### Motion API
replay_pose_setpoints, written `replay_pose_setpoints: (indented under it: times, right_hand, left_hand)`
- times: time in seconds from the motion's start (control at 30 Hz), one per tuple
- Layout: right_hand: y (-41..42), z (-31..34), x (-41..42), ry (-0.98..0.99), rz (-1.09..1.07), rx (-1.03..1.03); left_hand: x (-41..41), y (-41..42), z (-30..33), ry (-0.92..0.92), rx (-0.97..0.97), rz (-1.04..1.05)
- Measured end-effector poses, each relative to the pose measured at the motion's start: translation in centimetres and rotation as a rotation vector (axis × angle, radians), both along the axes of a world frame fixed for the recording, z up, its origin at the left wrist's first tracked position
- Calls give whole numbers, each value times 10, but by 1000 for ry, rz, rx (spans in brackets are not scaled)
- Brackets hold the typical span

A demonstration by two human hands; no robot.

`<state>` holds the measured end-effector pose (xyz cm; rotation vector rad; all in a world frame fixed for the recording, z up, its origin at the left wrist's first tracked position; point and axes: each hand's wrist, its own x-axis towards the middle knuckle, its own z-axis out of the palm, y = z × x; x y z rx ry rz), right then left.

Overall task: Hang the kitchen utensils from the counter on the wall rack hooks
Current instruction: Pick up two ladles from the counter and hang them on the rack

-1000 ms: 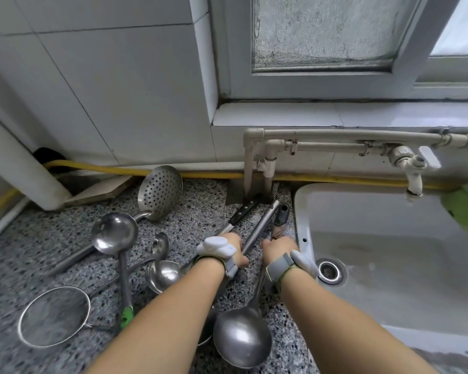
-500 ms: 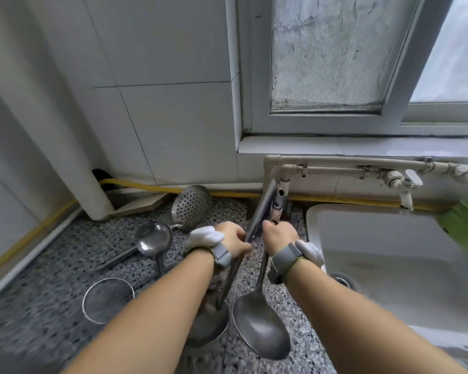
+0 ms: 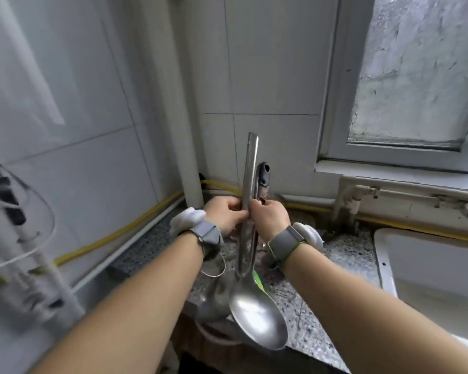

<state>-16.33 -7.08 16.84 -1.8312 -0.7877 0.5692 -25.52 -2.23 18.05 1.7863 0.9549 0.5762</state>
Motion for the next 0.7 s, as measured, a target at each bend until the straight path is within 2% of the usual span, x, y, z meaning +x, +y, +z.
replay_pose_setpoints:
  times: [0.13, 0.3, 0.43, 0.57, 0.7]
  right_hand:
    - [1, 11, -59, -3, 117, 19]
    - [2, 24, -135, -64, 394, 67]
    - [-24, 33, -193, -118, 641, 82]
    - [-52, 37, -234, -78, 781, 105]
    - [-85, 29, -288, -16, 886, 78]
  left_hand:
    - [-65, -15, 12, -7, 62, 120]
    - [-147, -45, 26, -14, 131, 382]
    - [-203, -84, 25, -78, 98, 611]
    - [-239, -124, 18, -135, 48, 784]
    - [-284, -177, 10, -306, -68, 963]
